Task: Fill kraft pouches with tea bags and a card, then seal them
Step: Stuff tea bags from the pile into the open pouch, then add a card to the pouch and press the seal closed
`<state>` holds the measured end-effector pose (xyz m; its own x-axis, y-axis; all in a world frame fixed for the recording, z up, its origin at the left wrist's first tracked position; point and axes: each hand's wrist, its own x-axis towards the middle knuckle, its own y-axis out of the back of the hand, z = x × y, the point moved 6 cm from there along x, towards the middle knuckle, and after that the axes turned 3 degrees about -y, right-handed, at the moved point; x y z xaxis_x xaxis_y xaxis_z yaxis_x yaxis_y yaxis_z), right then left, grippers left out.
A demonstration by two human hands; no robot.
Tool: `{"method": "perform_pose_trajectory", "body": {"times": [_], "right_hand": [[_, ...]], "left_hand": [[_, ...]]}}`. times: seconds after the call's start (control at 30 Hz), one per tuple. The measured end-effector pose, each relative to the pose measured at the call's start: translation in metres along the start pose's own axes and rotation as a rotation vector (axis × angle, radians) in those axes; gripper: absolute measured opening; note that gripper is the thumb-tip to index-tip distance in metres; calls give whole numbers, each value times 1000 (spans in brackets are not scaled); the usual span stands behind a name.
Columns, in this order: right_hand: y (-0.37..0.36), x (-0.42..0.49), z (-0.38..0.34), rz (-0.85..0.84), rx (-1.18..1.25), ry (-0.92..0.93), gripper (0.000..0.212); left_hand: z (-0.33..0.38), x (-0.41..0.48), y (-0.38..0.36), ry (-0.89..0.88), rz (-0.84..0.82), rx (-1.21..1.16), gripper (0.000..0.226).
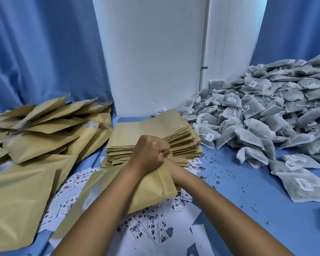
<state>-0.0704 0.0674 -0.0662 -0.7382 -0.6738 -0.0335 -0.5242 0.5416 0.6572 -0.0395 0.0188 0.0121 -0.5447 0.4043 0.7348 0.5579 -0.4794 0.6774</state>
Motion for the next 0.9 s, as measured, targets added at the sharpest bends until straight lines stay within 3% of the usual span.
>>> {"method": "perform_pose_trajectory", "body": {"times": [0.07, 0.13, 0.17, 0.2, 0.23, 0.27, 0.3, 0.4, 0.57, 0.63, 0.8, 0.83, 0.9], "right_hand": [[-3, -1, 9, -50, 48, -146, 50], [2, -1, 23, 198, -251, -506, 61], [-4, 3, 18, 23, -118, -432, 58], [-15, 7, 27, -182, -3, -238, 51], [-29, 5, 19, -221, 42, -118, 46], [-21, 4, 7, -214, 116, -130, 43], [-17, -2, 1, -340, 120, -49, 38], [-13, 5, 7, -312, 78, 11, 25], [-16, 1, 14, -476, -117, -34, 34], [-9, 7, 7, -349, -208, 30, 32], [16, 16, -16, 139, 185, 194, 14], [11, 17, -18, 148, 202, 175, 14], [-7, 14, -14, 13, 220, 54, 19]], "left_hand": [[8, 2, -3, -44, -8, 6, 16], [14, 1, -3, -103, -29, 42, 17], [14, -1, -2, -117, -37, 53, 17], [13, -3, 0, -113, -33, 54, 16], [9, -5, 4, -97, -18, 50, 15], [6, -6, 8, -77, -1, 44, 15], [3, -6, 11, -61, 13, 41, 15], [2, -2, 16, -62, 39, 52, 16], [1, -3, 10, -45, 8, 53, 19], [3, -7, 6, -52, -17, 73, 17], [1, -10, 8, -25, 5, 51, 16], [1, -9, 10, -20, 20, 41, 16], [2, -7, 12, -24, 47, 20, 16]]}}
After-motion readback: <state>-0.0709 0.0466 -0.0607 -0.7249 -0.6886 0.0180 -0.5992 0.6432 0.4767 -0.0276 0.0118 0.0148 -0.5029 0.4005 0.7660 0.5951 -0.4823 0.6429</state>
